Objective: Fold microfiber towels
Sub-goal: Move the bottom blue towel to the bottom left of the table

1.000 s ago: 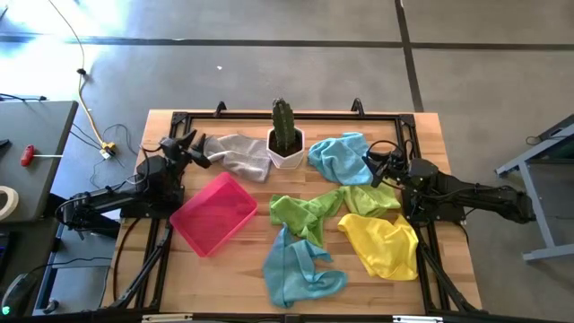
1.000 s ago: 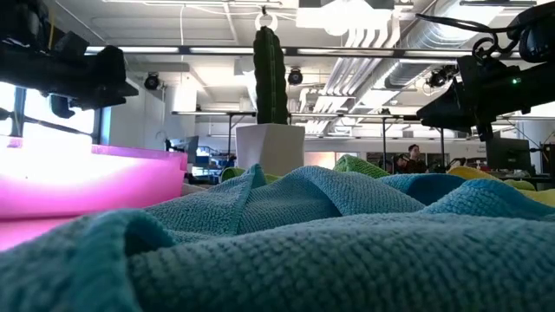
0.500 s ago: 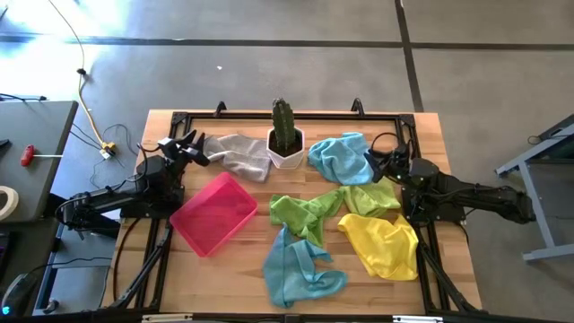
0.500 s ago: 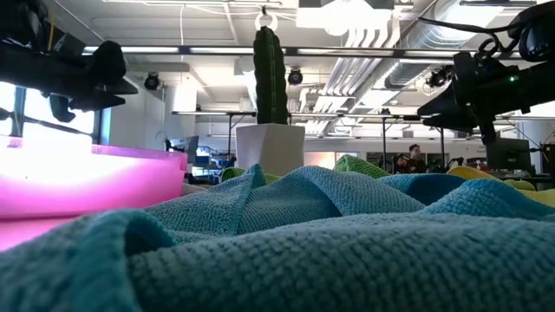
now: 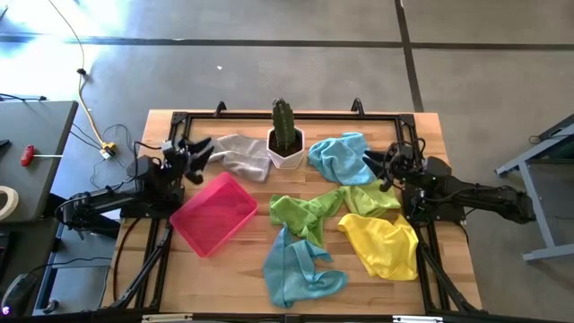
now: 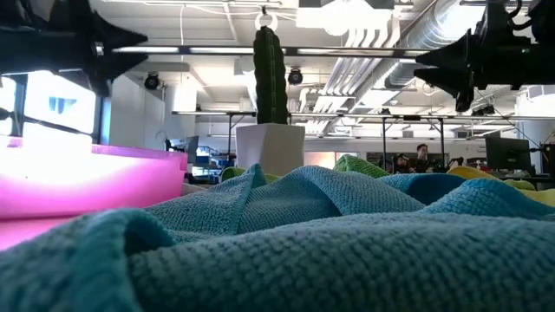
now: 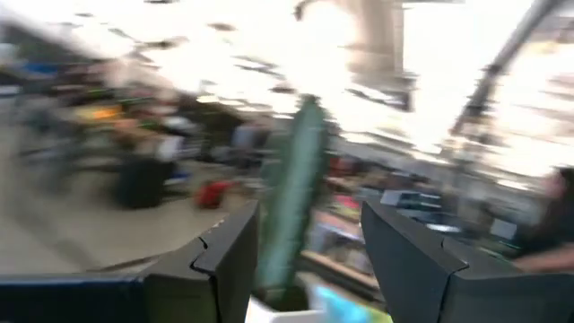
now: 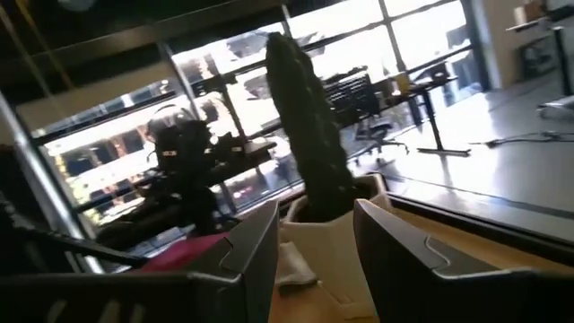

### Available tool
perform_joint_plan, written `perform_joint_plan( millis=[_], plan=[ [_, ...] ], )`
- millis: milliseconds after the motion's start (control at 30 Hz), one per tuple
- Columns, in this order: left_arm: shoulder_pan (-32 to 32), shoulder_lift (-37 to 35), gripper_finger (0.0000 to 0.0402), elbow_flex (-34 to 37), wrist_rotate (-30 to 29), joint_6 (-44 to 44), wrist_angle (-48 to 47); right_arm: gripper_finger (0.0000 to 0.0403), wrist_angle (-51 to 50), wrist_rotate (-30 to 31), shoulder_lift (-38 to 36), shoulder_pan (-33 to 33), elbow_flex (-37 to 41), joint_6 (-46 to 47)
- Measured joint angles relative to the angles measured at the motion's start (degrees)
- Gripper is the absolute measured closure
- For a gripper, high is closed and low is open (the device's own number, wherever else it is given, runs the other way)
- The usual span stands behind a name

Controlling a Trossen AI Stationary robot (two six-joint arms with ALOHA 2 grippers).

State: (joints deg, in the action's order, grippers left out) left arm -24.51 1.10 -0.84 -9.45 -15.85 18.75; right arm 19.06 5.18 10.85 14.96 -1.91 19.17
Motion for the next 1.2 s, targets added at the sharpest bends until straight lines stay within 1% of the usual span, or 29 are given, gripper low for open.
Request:
perform_joint_plan(
  millis=[33, 100, 233, 300, 400, 533, 633, 733, 867, 1033, 1200],
  plan=[
    [0.25, 0.5, 0.0213, 0.0, 2.15, 0.25, 1.09, 0.0265, 0.82, -1.21, 0.4, 0.0, 0.0, 0.01],
    [1.11, 1.8, 0.0213, 0.0, 3.69, 1.55, 3.21, 0.0265, 3.08, -2.43, 1.77, -0.02, 0.0, -0.04],
    [2.85, 6.24, 0.0213, -0.04, 3.47, 6.27, 9.13, 0.0265, 9.13, -2.31, 6.04, 0.0, -0.81, -2.43],
    [3.42, 8.87, 0.0213, -0.91, 3.02, 8.26, 11.07, 0.0265, 9.27, -2.09, 8.66, 0.0, -2.76, -4.01],
    [3.93, 13.47, 0.0213, -3.36, 2.99, 9.48, 11.25, 0.0265, 7.94, -1.63, 13.71, 0.0, -6.35, -5.43],
    [5.22, 21.49, 0.0213, -6.84, 4.42, 9.48, 11.2, 0.0265, 2.69, -1.59, 21.31, 0.0, -12.18, -4.68],
    [7.31, 28.89, 0.0213, -9.77, 5.51, 9.1, 11.17, 0.0265, -4.31, -2.26, 27.26, -0.02, -16.85, -3.6],
    [10.45, 36.95, 0.0213, -12.83, 5.75, 9.04, 11.18, 0.0265, -11.44, -2.36, 33.2, -1.49, -21.64, -2.69],
    [15.83, 48.13, 0.0213, -17.78, 5.8, 9.03, 11.2, 0.0265, -18.95, -2.17, 40.73, -5.97, -27.62, -2.49],
    [22.67, 60.89, 0.0213, -24.34, 5.69, 9.02, 11.23, 0.0265, -26.79, -2.01, 48.49, -13.09, -33.94, -0.55],
    [29.23, 72.96, 0.0213, -30.65, 4.04, 8.55, 11.07, 0.0265, -34.74, -2.0, 54.49, -20.39, -37.54, 5.02]
  ],
)
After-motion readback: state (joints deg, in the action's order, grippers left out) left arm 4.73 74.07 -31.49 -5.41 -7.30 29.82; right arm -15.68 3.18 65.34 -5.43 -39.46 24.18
